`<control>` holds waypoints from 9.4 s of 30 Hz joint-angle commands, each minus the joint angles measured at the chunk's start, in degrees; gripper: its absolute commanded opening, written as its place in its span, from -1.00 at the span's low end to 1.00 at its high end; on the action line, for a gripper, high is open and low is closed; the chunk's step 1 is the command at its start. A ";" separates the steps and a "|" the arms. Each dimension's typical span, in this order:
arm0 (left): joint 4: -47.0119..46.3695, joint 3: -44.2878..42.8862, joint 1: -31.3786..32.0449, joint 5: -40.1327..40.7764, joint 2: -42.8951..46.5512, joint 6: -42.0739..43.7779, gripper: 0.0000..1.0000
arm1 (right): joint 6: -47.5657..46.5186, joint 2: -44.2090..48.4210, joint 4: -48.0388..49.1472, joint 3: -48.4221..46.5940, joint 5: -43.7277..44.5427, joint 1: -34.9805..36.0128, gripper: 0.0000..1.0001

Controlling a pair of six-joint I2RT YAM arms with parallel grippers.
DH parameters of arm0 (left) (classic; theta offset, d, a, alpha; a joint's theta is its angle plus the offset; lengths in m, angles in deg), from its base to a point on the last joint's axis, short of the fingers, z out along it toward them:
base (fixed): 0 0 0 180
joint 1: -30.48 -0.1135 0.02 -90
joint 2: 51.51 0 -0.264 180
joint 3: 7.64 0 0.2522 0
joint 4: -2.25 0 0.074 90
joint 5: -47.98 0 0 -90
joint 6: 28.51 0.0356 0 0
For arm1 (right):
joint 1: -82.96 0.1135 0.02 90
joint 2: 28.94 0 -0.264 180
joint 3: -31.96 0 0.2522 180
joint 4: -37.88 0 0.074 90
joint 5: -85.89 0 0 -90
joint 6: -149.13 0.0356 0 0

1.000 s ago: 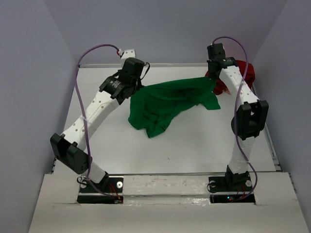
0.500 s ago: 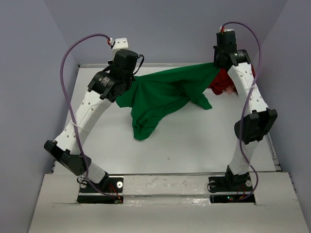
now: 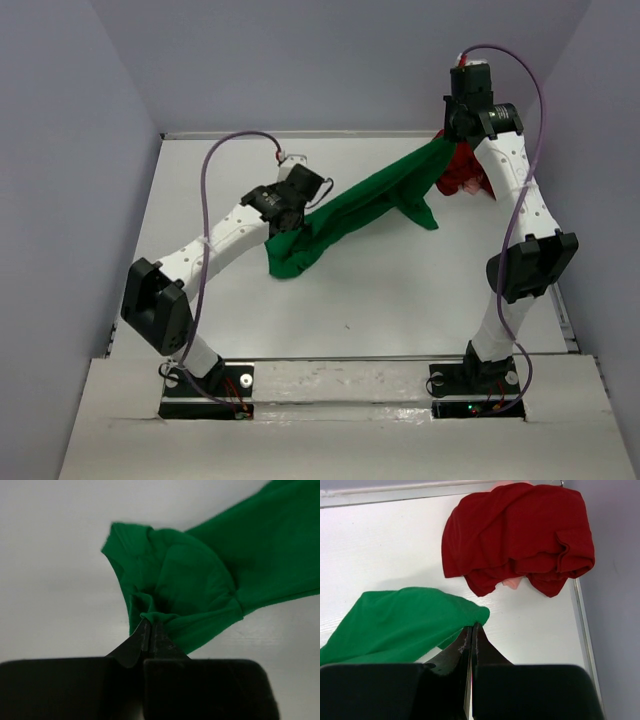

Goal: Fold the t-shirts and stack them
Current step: Flatten the tshirt out

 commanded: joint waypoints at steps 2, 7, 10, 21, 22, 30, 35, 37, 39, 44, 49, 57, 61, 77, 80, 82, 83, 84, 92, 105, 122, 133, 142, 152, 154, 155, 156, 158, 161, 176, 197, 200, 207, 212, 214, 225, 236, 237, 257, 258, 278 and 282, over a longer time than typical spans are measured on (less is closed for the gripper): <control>-7.59 12.18 7.99 -5.00 -2.96 -12.89 -1.00 | -0.23 1.11 0.28 -1.60 0.14 -0.57 -1.00; -8.23 15.27 13.55 -3.26 -6.21 -18.54 -1.00 | -0.14 -0.03 -0.25 -2.40 -0.65 -0.57 -1.00; -7.96 15.18 14.17 -1.58 -4.99 -20.48 -0.97 | 0.04 -0.29 0.01 -1.70 -1.00 -0.57 -1.00; -4.89 12.99 14.34 1.42 -1.12 -21.62 0.45 | 0.04 -0.99 0.10 -1.61 -2.23 -0.57 -1.00; -4.80 13.07 14.43 1.41 -0.86 -22.32 0.63 | 0.12 -1.08 0.10 -1.52 -2.32 -0.57 -1.00; -5.85 14.21 16.28 0.89 -0.85 -23.03 0.57 | 0.21 -1.43 0.01 -1.34 -2.84 -0.57 -1.00; -11.29 14.92 17.15 -4.46 -1.82 -17.25 0.46 | 0.39 -1.35 0.36 -0.55 -2.93 -0.57 -1.00; -12.35 13.79 17.94 -5.87 -3.22 -15.83 0.46 | 0.39 -1.43 0.37 -0.46 -3.11 -0.57 -1.00; -12.88 12.64 18.65 -6.67 -5.93 -14.77 0.45 | 0.30 -1.43 0.37 -0.38 -3.20 -0.57 -1.00; -11.57 10.17 19.27 -5.89 -9.90 -15.55 0.42 | 0.13 -1.08 0.45 0.06 -3.20 -0.57 -1.00; -8.14 12.63 18.83 -1.40 -8.41 -20.47 0.36 | -0.05 -0.56 1.07 0.86 -3.11 -0.57 -1.00; -6.21 19.31 14.61 1.15 -2.09 -25.13 0.36 | 0.12 -1.35 0.89 0.59 -3.90 -0.57 -1.00; -6.20 22.82 12.76 1.24 -0.33 -26.19 0.36 | -0.14 -1.00 0.98 0.50 -3.90 -0.57 -1.00; -8.75 24.51 12.14 -0.17 2.13 -23.12 0.30 | -0.05 -1.00 1.16 0.85 -4.17 -0.57 -1.00; -8.49 21.61 13.55 0.45 2.40 -21.63 0.28 | -0.14 -1.08 1.07 0.85 -4.08 -0.57 -1.00; -8.40 19.50 14.60 0.27 2.14 -20.57 0.27 | -0.05 -1.26 0.98 0.77 -4.16 -0.57 -1.00; -8.84 18.97 15.48 0.18 2.05 -20.22 0.27 | -0.05 -1.35 0.98 0.77 -4.16 -0.57 -1.00; -8.84 18.44 15.49 -0.17 1.87 -19.69 0.27 | -0.05 -1.35 0.98 0.77 -4.16 -0.57 -1.00; -11.65 13.96 19.61 -3.33 -4.88 -17.49 0.26 | 0.03 -1.61 0.72 0.24 -4.16 -0.57 -1.00; -15.79 9.74 20.67 -6.76 -14.74 -15.12 0.26 | -0.05 -1.00 0.72 0.41 -4.52 -0.57 -1.00; -16.75 4.73 20.67 -8.34 -21.15 -13.36 0.26 | -0.23 -0.73 0.89 0.41 -4.96 -0.57 -1.00; -15.61 4.46 20.23 -7.02 -21.95 -14.15 -0.11 | -0.31 -0.99 1.16 0.85 -5.74 -0.57 -1.00; -14.03 4.28 19.27 -5.71 -22.91 -15.47 -0.23 | -0.23 -0.47 1.42 0.94 -6.18 -0.57 -1.00; -14.82 5.25 18.21 -5.88 -24.05 -16.00 -0.43 | -0.05 -0.20 1.51 1.12 -6.71 -0.57 -1.00; -14.99 5.34 18.04 -5.97 -24.41 -16.00 -0.55 | 0.04 -0.12 1.51 1.12 -6.97 -0.57 -1.00; -15.26 5.43 18.04 -6.06 -24.49 -16.00 -0.59 | 0.04 -0.03 1.51 1.20 -6.98 -0.57 -1.00; -15.34 5.69 17.86 -6.32 -24.58 -16.00 -0.64 | -0.05 0.06 1.51 1.29 -6.98 -0.57 -1.00; -15.43 5.69 17.77 -6.50 -24.67 -15.91 -0.76 | 0.04 -0.03 1.51 1.38 -6.98 -0.57 -1.00; -14.82 5.78 17.86 -5.80 -24.23 -16.00 -0.96 | 0.12 0.15 1.68 2.08 -7.06 -0.57 -1.00; 12.94 -13.63 17.68 19.16 -2.10 -14.60 -1.00 | -0.05 3.13 1.16 -0.62 -2.67 -0.57 -1.00; 25.79 -36.85 17.77 30.15 21.11 -2.03 -1.00 | -2.16 25.01 -2.80 -7.31 6.10 4.08 -1.00; 25.52 -40.26 17.77 29.19 23.48 -0.09 -1.00 | -3.04 28.62 -2.89 -7.93 7.61 5.23 -1.00; 17.02 -45.55 17.60 30.24 27.35 9.14 -1.00 | -3.83 31.44 -3.94 -11.80 9.28 6.99 -1.00; 11.11 -48.44 17.60 30.85 21.85 18.18 -1.00 | -4.09 28.28 -3.15 -12.33 8.23 6.99 -1.00; 10.94 -50.03 17.51 32.61 18.42 20.38 -1.00 | -4.01 25.38 -2.80 -12.42 7.70 6.99 -1.00; 5.05 -41.88 17.25 27.79 11.90 24.61 -0.95 | -4.01 19.04 -3.15 -12.59 7.70 7.52 -1.00; -4.00 -16.39 14.08 7.40 2.77 14.96 -1.00 | -4.01 18.34 -4.03 -10.66 9.19 8.57 -1.00; -5.92 -13.32 14.17 4.78 1.71 14.16 -1.00 | -4.01 18.25 -4.12 -10.57 9.20 8.57 -1.00; -19.47 -3.54 19.71 -5.36 -22.30 5.01 -0.77 | -4.09 14.91 -5.53 -9.26 10.60 12.61 -1.00; -19.56 -3.28 19.79 -4.75 -21.95 5.01 -0.62 | -4.09 14.91 -5.44 -9.08 10.69 12.61 -1.00; -29.22 16.92 8.21 -14.83 -4.99 -1.32 0.40 | -4.01 15.44 -4.12 -6.88 9.55 12.61 -1.00; -34.06 20.27 5.73 -22.93 -4.90 -2.11 0.36 | -4.09 15.88 -4.03 -6.97 9.55 12.61 -1.00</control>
